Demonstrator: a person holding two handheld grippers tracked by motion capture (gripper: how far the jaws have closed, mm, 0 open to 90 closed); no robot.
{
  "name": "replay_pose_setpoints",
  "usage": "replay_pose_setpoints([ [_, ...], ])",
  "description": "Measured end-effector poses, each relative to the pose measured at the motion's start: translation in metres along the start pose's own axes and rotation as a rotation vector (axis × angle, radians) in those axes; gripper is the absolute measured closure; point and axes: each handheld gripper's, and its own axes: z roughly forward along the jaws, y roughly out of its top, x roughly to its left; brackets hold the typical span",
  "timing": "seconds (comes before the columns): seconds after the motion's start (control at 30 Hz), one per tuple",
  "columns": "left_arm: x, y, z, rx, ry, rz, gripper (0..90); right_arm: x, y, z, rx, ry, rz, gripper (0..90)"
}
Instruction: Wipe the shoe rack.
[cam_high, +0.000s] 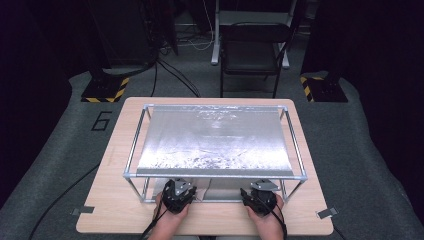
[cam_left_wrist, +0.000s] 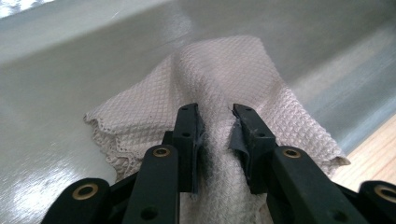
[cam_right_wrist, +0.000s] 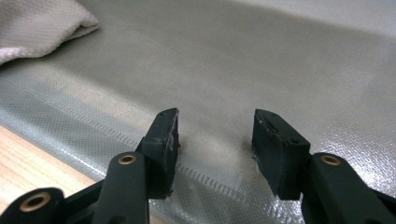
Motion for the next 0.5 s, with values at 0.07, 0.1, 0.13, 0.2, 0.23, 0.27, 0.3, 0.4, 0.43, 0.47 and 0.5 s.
replay_pose_setpoints([
  [0.07,0.000,-0.004,-0.003,-0.007,0.018,-0.042,71.6,0.000,0.000,0.000,-0.002,-0.001,-0.006,50.8],
  [0.1,0.004,-0.006,-0.005,-0.004,0.019,-0.036,71.6,-0.001,0.000,0.000,0.001,-0.007,-0.013,50.9],
  [0.13,0.006,-0.008,-0.006,-0.009,0.023,-0.047,71.7,0.000,0.000,0.000,0.002,-0.004,-0.003,50.9],
  [0.2,0.014,-0.013,-0.011,-0.011,0.046,-0.072,71.8,0.000,0.000,0.000,0.002,-0.005,-0.004,51.0],
  [0.23,0.014,-0.013,-0.011,-0.011,0.046,-0.072,71.8,0.000,0.000,0.000,0.002,-0.005,-0.004,51.0],
  [0.27,0.019,-0.015,-0.014,-0.007,0.056,-0.062,71.8,-0.001,0.000,0.000,0.002,-0.005,-0.005,51.0],
  [0.3,0.022,-0.017,-0.015,-0.006,0.062,-0.069,71.8,0.000,0.000,0.000,0.003,-0.004,-0.002,51.1],
  [0.4,0.028,-0.022,-0.019,-0.013,0.083,-0.107,71.8,-0.001,0.000,0.000,0.002,-0.005,-0.006,51.1],
  [0.43,0.028,-0.022,-0.019,-0.013,0.083,-0.107,71.8,-0.001,0.000,0.000,0.002,-0.005,-0.006,51.1],
  [0.47,0.033,-0.023,-0.022,-0.002,0.087,-0.088,71.8,-0.001,0.000,0.000,0.000,-0.005,-0.011,51.2],
  [0.5,0.033,-0.025,-0.022,-0.011,0.095,-0.113,71.8,-0.001,0.000,0.000,0.000,-0.005,-0.011,51.2],
])
